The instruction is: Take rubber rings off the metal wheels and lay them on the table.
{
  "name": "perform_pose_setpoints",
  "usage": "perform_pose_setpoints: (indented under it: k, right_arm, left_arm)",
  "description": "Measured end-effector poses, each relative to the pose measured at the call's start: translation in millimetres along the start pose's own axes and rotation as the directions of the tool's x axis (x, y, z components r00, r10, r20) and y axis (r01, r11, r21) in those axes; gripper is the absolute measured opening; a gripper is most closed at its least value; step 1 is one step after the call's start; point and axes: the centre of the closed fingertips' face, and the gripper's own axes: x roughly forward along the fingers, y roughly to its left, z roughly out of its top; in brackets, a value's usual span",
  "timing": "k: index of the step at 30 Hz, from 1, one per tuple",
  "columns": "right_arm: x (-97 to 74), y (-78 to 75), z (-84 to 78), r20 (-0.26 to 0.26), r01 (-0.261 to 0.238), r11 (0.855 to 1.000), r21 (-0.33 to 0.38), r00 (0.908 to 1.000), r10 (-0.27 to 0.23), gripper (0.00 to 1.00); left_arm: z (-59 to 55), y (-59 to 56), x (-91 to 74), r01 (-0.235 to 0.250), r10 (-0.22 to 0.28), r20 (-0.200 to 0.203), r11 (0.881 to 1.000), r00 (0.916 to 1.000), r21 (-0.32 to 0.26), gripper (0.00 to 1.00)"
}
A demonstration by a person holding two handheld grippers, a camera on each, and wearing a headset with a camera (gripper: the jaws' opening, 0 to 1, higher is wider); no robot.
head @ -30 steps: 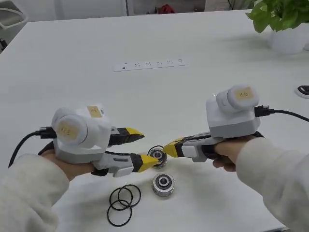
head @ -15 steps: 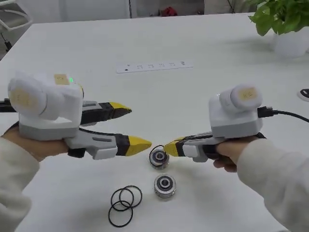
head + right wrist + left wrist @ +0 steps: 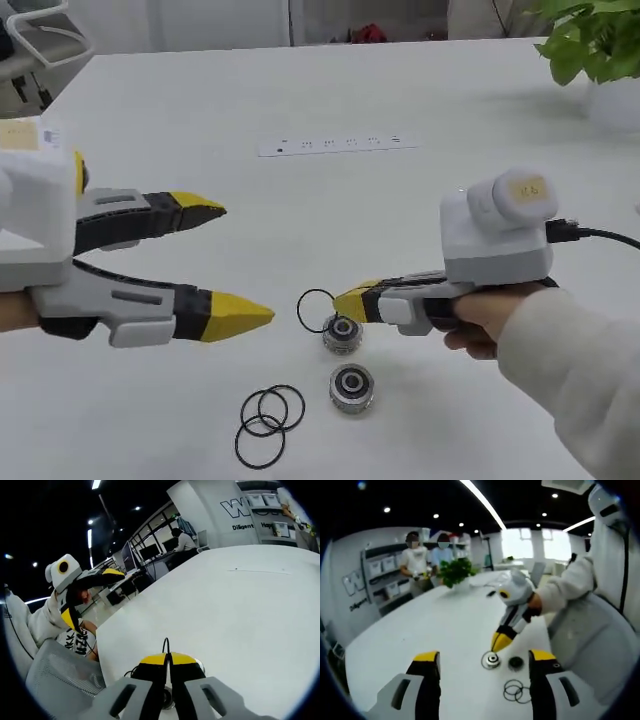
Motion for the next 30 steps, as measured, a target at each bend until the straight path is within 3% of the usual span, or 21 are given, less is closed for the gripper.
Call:
perform_pose_setpoints:
  k: [4, 10, 15, 20, 26, 30]
  right_arm:
    - [1.8, 12.1, -1.4, -0.005, -0.031, 0.999, 0.01, 0.9995, 0.031, 0.0]
    - [4.1, 20.3, -8.2, -0.032, -0.059, 0.998, 0.017, 0.9977, 0.06, 0.0]
    - [6.5, 32.3, -20.2, -0.085, -0.103, 0.994, 0.022, 0.991, 0.104, 0.0]
    - [9.3, 40.2, -31.4, -0.133, -0.123, 0.992, 0.015, 0.9833, 0.124, 0.0]
    - [10.8, 45.4, -42.3, -0.177, -0.141, 0.99, 0.018, 0.9739, 0.142, 0.0]
    - [11.7, 49.1, -54.5, -0.229, -0.16, 0.987, 0.026, 0.9599, 0.161, 0.0]
  left_arm:
    - [-2.4, -0.4, -18.8, -0.041, 0.041, 0.001, 0.999, 0.9992, -0.015, 0.76]
    - [-12.8, -2.8, -34.3, -0.091, 0.091, -0.007, 0.995, 0.9958, -0.045, 0.8]
    - [-26.3, -9.4, -46.4, -0.126, 0.125, -0.01, 0.988, 0.9921, -0.089, 0.82]
    - [-46.6, -14.7, -53.6, -0.158, 0.157, -0.022, 0.976, 0.9874, -0.15, 0.83]
    - [-72.9, -27.9, -60.4, -0.171, 0.16, -0.072, 0.965, 0.9846, -0.198, 0.83]
    - [-88.6, -35.0, -61.9, -0.177, 0.157, -0.113, 0.962, 0.9812, -0.209, 0.84]
